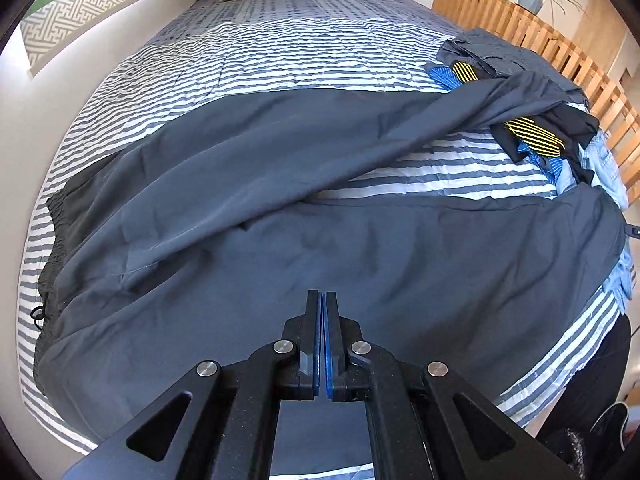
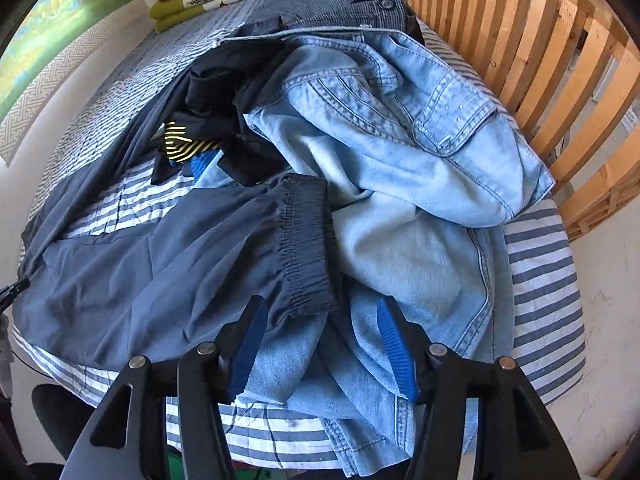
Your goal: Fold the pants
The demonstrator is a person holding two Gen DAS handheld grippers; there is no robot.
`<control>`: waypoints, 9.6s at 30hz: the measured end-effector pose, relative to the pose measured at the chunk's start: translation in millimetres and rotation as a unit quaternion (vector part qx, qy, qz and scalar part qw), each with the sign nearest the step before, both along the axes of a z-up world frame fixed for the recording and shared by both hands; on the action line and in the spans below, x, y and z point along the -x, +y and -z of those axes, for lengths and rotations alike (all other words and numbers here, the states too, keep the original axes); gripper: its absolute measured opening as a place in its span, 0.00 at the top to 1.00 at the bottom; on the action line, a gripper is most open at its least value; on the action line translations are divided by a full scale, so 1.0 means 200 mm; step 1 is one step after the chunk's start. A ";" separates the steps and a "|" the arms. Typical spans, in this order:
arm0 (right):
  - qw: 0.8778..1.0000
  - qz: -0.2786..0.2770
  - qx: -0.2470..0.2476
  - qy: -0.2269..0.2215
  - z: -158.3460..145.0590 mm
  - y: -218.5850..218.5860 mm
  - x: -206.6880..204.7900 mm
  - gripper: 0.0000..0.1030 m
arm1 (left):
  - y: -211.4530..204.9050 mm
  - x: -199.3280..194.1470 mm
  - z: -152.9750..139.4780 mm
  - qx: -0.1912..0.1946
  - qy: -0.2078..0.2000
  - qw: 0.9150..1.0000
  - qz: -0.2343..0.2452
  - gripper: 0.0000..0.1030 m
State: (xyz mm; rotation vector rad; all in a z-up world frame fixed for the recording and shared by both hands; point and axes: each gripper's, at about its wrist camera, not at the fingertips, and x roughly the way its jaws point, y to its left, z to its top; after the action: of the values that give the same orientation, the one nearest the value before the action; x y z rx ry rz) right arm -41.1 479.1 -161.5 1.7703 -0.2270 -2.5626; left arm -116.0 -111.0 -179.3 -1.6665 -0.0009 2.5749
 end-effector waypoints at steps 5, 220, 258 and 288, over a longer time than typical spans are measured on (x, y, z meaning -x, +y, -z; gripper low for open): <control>0.999 0.015 0.039 -0.015 0.11 -0.01 0.05 0.76 | -0.02 0.01 -0.02 0.007 -0.002 1.000 -0.007 1.00; 0.989 0.106 -0.050 0.095 -0.30 -0.35 1.43 0.99 | -1.75 0.79 0.12 -0.070 -0.041 0.915 -0.396 0.82; 0.994 0.063 -0.061 0.068 -0.20 -0.33 1.43 0.99 | -0.53 0.87 0.03 0.248 -0.008 0.962 0.117 0.30; 0.987 0.058 0.023 0.149 -0.57 -0.29 0.85 0.98 | -0.72 0.29 -0.45 0.179 0.057 0.982 0.031 0.97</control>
State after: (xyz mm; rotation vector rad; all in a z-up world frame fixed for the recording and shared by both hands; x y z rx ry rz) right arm -210.3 420.7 -47.2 1.3728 -0.3876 -2.8320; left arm -174.5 -254.1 -89.9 -1.5795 0.5422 2.7419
